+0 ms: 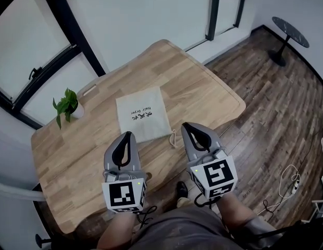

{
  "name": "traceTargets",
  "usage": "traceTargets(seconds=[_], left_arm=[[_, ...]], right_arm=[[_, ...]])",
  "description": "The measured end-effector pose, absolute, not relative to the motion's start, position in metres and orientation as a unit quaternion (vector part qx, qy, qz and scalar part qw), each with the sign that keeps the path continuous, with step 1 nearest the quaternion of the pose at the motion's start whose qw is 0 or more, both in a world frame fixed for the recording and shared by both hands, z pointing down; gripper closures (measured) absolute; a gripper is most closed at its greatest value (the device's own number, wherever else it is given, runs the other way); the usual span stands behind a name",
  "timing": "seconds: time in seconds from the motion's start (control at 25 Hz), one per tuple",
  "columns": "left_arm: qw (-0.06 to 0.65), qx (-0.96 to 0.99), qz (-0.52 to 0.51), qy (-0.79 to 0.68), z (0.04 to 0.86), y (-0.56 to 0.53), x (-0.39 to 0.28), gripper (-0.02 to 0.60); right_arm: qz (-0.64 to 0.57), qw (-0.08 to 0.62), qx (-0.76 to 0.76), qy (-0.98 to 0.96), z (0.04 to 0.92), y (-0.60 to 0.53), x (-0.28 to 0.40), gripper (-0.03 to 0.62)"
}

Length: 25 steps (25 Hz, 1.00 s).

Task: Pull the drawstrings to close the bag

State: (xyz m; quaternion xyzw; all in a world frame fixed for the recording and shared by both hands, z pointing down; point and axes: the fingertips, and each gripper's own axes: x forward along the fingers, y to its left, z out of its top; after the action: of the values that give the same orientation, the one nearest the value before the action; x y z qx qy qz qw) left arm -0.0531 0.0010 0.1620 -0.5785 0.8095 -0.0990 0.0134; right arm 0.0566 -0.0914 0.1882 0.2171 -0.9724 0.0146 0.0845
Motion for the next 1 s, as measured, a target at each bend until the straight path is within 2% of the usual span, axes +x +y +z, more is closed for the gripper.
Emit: traceTargets(seconds=[0.44,1.0], left_arm=[[0.030,-0.541,-0.098,0.835,0.153,-0.023,-0.072,0.581],[-0.027,-0.513,-0.119,0.850,0.211,-0.010,-0.117,0.581]], right_arm=[[-0.001,0.076,0.178,-0.981,0.186,-0.126,0.031,0.563],[0.028,0.136,0.165,-0.976,0.249,-0.138,-0.003,0.531]])
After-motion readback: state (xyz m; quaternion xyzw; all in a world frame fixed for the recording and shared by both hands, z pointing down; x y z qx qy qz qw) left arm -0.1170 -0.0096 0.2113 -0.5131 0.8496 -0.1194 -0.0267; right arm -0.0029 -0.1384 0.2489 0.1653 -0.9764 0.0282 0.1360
